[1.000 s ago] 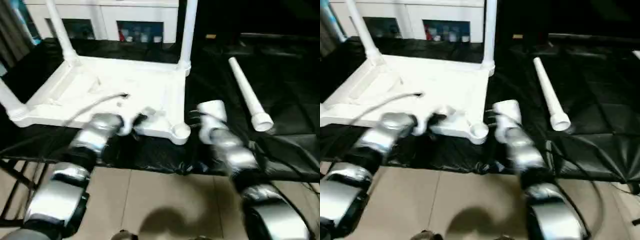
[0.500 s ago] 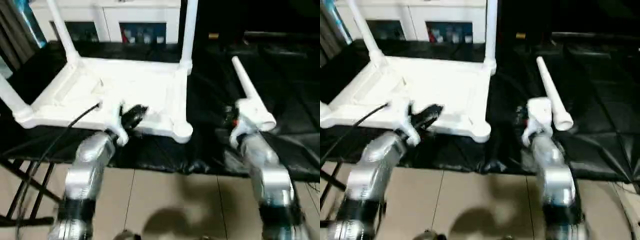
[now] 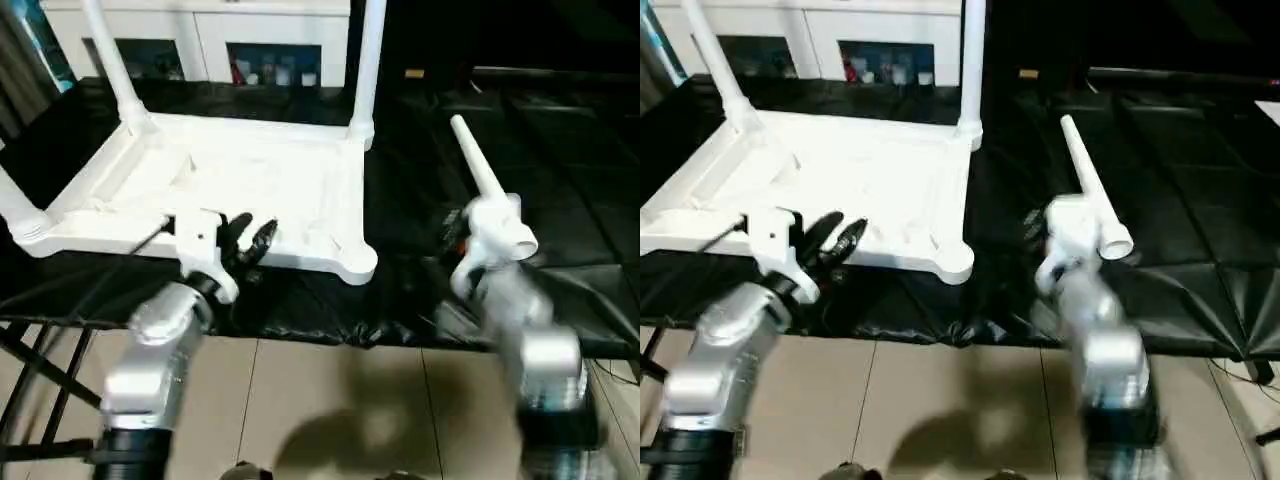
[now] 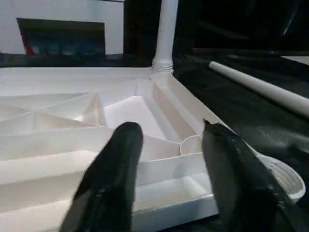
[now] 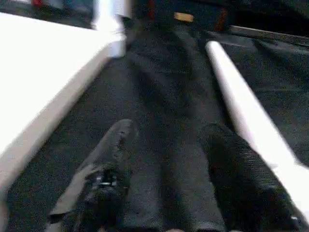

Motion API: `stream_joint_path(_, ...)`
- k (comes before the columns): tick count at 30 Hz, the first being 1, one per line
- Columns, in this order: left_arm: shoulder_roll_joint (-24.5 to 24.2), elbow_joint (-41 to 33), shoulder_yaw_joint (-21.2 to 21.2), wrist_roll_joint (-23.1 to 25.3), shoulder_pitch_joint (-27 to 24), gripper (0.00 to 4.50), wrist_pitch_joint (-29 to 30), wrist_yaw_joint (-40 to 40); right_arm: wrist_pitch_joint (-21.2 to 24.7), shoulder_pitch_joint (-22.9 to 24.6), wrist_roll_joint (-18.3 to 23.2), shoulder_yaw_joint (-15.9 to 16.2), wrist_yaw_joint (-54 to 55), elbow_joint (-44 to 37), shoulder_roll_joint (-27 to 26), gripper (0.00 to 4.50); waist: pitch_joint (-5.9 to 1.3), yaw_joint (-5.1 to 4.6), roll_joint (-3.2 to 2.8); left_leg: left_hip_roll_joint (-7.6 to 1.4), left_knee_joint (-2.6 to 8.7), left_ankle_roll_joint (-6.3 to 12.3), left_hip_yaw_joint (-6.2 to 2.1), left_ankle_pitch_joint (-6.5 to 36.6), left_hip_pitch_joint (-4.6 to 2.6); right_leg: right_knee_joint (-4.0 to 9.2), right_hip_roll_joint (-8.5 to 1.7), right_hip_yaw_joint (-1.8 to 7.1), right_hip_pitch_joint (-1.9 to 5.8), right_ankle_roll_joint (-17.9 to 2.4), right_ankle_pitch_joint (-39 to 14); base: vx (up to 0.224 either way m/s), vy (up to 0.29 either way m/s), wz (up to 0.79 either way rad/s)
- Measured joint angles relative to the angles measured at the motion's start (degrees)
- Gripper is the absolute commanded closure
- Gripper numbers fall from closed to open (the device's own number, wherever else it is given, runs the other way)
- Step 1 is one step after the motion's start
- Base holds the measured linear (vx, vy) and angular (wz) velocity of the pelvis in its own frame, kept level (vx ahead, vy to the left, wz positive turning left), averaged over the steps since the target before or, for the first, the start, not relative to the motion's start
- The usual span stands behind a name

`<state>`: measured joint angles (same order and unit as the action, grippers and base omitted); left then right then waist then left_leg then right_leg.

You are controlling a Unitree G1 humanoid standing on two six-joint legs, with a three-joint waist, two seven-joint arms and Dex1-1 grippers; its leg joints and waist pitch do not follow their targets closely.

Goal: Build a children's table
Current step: Rotate table base, then pick table leg

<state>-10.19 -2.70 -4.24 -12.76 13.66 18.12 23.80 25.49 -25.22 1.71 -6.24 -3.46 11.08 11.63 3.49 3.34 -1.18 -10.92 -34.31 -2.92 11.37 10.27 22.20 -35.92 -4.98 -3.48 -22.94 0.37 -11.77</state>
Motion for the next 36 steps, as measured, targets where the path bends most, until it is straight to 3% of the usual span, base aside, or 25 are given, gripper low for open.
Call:
stream_joint_path(4, 0.1, -1.0, -1.0, -1.3, 1.2, 1.61, 2.9, -0.2, -1.9, -4.0, -0.1, 0.0, -0.8, 7.3, 1.4, 1.41, -0.01, 0.01, -0.08, -0.01, 0.0, 0.01, 0.0, 0.0, 0.01, 0.0, 0.0, -0.02, 0.0, 0.0, 0.0, 0.0, 0.0, 0.0)
stream_joint_path(10, -1.9, -1.3, -1.0, -1.4, 1.1, 1.11, 3.8, 0.7, -5.6, -12.6, -0.3, -1.2, -1.6, 25.0, 7.0, 0.8, 0.0, 0.1, -0.11, -0.04, -0.16, 0.04, 0.0, 0.0, 0.06, -0.14, 0.0, -0.03, -0.03, 0.0, 0.0, 0.0, 0.0, 0.0)
stream_joint_path(14, -6.7, -3.7, -0.5, -3.4, 0.8, 0.77, 7.9, 4.6, -8.4, -21.8, -1.4, -2.1, -2.9, 41.6, 11.6, 0.58, 0.0, 0.34, -0.11, -0.06, -0.29, 0.03, 0.0, 0.0, 0.07, -0.29, -0.01, -0.05, -0.07, -0.1, 0.0, 0.0, 0.0, 0.0)
stream_joint_path(16, -9.2, -5.0, -0.7, -3.9, 0.9, 0.67, 9.3, 6.3, -9.9, -24.0, -1.4, -3.0, -3.0, 45.2, 13.3, 0.35, -0.01, 0.61, -0.12, -0.06, -0.29, 0.03, -0.01, 0.0, 0.06, -0.3, -0.01, -0.06, -0.05, -0.1, 0.0, 0.0, 0.0, 0.0)
stream_joint_path(19, -10.9, -5.9, -1.2, -4.5, 0.9, 0.35, 10.9, 8.4, -12.4, -25.5, -1.5, -3.4, -2.3, 49.6, 13.8, 0.15, -0.01, 1.19, -0.17, -0.07, -0.34, 0.04, -0.01, 0.0, 0.05, -0.3, -0.01, -0.06, -0.04, -0.1, 0.0, 0.0, 0.0, 0.0)
stream_joint_path(29, -18.8, -11.6, -1.5, -9.1, 0.4, 0.35, 17.5, 15.6, -13.6, -26.2, 0.4, -5.8, -4.8, 59.8, 14.3, 0.15, 0.06, 3.15, -0.39, -0.07, -0.56, 0.06, -0.02, 0.0, 0.1, -0.55, -0.07, -0.09, -0.07, -0.2, 0.0, 0.0, 0.0, 0.0)
stream_joint_path(36, -20.3, -13.8, -0.3, -11.2, 0.4, 0.35, 19.5, 18.7, -12.6, -27.0, 0.4, -6.8, -5.8, 61.8, 14.6, 0.15, 0.06, 3.34, -0.38, -0.08, -0.74, 0.03, -0.04, 0.0, -0.03, -1.07, -0.14, -0.1, -0.08, -0.3, -0.1, 0.0, 0.0, 0.0)
